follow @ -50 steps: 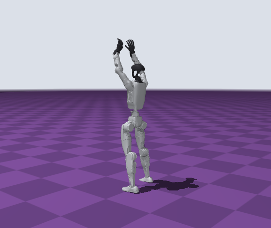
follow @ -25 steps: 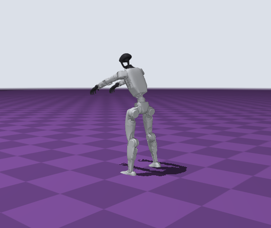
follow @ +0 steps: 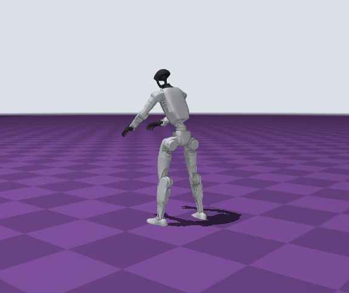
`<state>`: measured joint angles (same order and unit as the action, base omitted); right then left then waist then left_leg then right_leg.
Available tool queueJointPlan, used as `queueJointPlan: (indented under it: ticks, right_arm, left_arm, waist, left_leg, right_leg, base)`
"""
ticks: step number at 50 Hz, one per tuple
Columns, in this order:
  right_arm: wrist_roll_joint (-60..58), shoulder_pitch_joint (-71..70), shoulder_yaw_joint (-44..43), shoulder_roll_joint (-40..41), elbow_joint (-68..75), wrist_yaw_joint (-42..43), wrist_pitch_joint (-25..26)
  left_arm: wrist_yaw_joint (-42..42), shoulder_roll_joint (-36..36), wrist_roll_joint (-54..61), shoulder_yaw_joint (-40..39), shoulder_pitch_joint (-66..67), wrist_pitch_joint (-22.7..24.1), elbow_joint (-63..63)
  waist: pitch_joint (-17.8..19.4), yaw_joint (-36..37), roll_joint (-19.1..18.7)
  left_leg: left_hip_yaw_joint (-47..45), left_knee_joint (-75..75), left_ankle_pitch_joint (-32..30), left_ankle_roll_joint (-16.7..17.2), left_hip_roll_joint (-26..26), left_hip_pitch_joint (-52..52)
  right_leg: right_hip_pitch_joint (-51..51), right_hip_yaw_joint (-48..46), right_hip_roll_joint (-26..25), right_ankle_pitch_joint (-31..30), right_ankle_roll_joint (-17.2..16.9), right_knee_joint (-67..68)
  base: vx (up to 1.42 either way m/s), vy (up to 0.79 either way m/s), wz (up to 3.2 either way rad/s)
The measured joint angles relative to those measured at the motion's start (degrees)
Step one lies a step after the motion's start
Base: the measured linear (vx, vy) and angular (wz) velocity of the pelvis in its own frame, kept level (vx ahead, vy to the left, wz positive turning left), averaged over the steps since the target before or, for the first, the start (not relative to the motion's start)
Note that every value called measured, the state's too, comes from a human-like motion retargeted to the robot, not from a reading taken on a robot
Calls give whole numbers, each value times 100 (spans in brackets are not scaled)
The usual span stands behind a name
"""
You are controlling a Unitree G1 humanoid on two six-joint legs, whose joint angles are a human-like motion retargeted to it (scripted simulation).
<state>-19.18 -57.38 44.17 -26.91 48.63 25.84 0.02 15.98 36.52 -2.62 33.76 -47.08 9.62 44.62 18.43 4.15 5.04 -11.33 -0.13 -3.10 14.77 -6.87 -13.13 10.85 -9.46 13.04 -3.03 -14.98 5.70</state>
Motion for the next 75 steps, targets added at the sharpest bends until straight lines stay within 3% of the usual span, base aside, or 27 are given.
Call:
queueJointPlan:
  ticks: [3, 5, 7, 10, 15, 20, 26, 31, 35, 43, 48, 55, 65, 68, 75]
  right_arm:
    - [-82, 1218, -499, -480, -1173, -34, -307]
    - [-161, 2114, -838, -739, -1866, -203, -491]
    - [-290, 2943, -1133, -841, -2329, -204, -433]
    - [-295, 4298, -1577, -913, -2787, -484, -461]
    - [56, 6203, -2285, -637, -2940, -674, -457]
    - [282, 7139, -2674, -300, -2846, -695, -419]
    - [209, 6911, -2371, -109, -2158, -624, -303]
    - [16, 6197, -1994, -87, -1565, -793, 3]
    - [18, 6055, -1946, -157, -1551, -838, -17]
    - [252, 5981, -1986, -81, -1511, -569, 68]
    - [151, 5936, -1996, -77, -1713, -577, 104]
    - [7, 5559, -1970, -154, -2272, -694, 3]
    - [-577, 5403, -2086, -602, -3466, -883, -238]
    - [-945, 5664, -2149, -818, -3852, -1060, -457]
    - [-1601, 5355, -2038, -1329, -4291, -773, -427]
  left_arm:
    - [260, 13, 144, -494, 1135, 157, -1087]
    - [267, 24, 225, -827, 1930, 251, -1720]
    - [200, -15, 283, -1265, 2673, 224, -2167]
    - [-67, -118, 310, -1767, 3754, 179, -2536]
    - [-276, -336, 227, -2340, 4930, 24, -2332]
    - [-117, -742, 516, -2735, 5429, -181, -1329]
    - [-75, -1225, 1303, -2818, 5151, -504, 1306]
    - [-972, -1250, -114, -2498, 4531, -862, 2705]
    - [-1204, -944, -661, -2049, 4447, -689, 2170]
    - [-114, -718, 844, -2258, 3793, -435, 1086]
    - [60, -840, 1241, -2599, 3369, -473, 611]
    - [128, -1059, 1335, -2559, 3462, -282, -681]
    - [-288, -501, -274, -1698, 4160, 6, -2810]
    - [-242, -242, -649, -1382, 4406, 82, -3277]
    - [-118, -88, -964, -1182, 4188, 19, -3453]
  waist:
    - [-264, 74, 33]
    - [-383, 147, 98]
    - [-303, 191, 139]
    - [-305, 286, 265]
    - [-204, 413, 518]
    - [-64, 407, 699]
    - [-24, 179, 741]
    - [8, 3, 696]
    - [60, -74, 627]
    - [12, -52, 593]
    - [-172, 25, 574]
    - [-331, 40, 385]
    - [-339, 73, 176]
    - [-405, 51, 175]
    - [7, -32, -28]
  left_leg:
    - [-16, 388, 357, -244, 16, -22]
    - [-13, 558, 477, -232, 30, 34]
    - [89, -215, 251, -374, 173, 667]
    - [60, -231, 370, -408, 255, 950]
    - [73, -174, 555, -454, 380, 1203]
    - [14, -154, 674, -490, 402, 1321]
    - [-281, -347, 652, -481, 238, 1508]
    - [-604, -487, 549, -422, 130, 1482]
    - [-696, -486, 566, -391, 117, 1504]
    - [-705, -487, 662, -359, 399, 1679]
    - [-575, -480, 702, -440, 614, 1827]
    - [-327, -240, 857, -490, 592, 1983]
    - [34, -50, 980, -490, 483, 2007]
    - [127, 802, 1234, -495, 377, 1512]
    - [315, 508, 1081, -639, 294, 1338]
  right_leg:
    - [-40, -42, 90, 299, 185, 266]
    - [-115, -25, 141, 408, 269, 387]
    - [-534, 38, 133, 362, 262, 77]
    - [-771, 42, 222, 476, 261, 144]
    - [-1150, -34, 349, 509, 216, 0]
    - [-1193, 44, 374, 481, 185, 66]
    - [-746, 408, 197, 254, 264, 593]
    - [-233, 742, 8, -191, 162, 887]
    - [-78, 950, -96, -108, 115, 861]
    - [-295, 1235, -32, 210, 18, -174]
    - [-531, 1366, 103, -170, 7, -375]
    - [-839, 1087, 177, 86, 12, -132]
    - [-1069, 714, 145, 350, 68, 126]
    - [-961, 471, 191, 577, 253, 422]
    - [-594, 475, 61, 458, 236, 699]
  base:
    - [21, -2, 10]
    - [20, 1, 2]
    - [19, 5, -4]
    - [19, 7, -2]
    - [14, 10, 5]
    - [6, 12, -11]
    - [-2, 11, -46]
    - [-7, 10, -55]
    - [-1, 6, -24]
    - [3, 0, 4]
    - [10, -4, 23]
    - [11, -6, 31]
    - [8, -5, 35]
    - [3, -5, 55]
    - [-6, -1, 22]
